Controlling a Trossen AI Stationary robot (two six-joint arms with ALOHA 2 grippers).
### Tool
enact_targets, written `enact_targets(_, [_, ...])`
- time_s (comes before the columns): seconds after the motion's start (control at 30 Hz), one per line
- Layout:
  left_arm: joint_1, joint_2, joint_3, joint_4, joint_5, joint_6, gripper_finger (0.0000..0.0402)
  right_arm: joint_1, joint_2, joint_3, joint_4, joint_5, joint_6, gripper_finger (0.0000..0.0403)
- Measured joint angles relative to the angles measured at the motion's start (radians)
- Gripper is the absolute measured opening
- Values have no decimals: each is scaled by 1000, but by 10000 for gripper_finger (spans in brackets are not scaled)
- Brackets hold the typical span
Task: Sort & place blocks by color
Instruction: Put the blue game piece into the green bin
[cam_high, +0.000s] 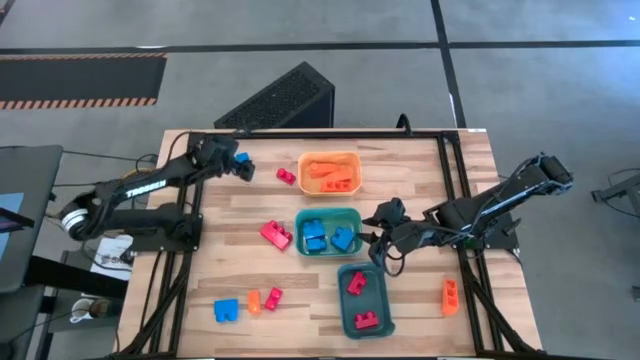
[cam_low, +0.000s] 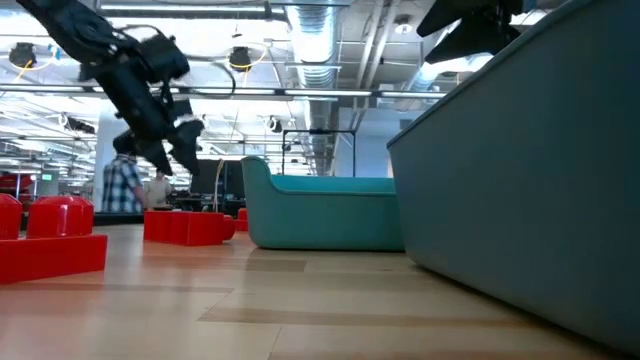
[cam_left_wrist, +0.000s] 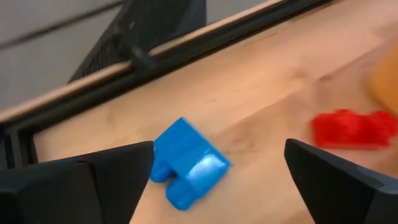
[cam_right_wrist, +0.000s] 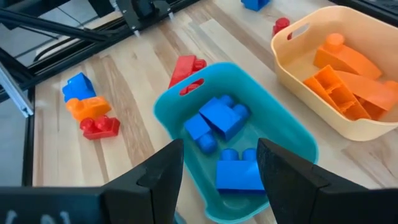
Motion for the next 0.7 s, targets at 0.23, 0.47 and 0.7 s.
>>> enact_targets(0.23, [122,241,40,61,22,-45,375,-6,0,0,0,1,-6,223])
enact_targets(0.47, [109,424,116,106,12,-140,375,-5,0,0,1,3,-9,223])
enact_targets(0.7, [70,535,158,59,0,-176,371,14,0,0,17,7,-8,223])
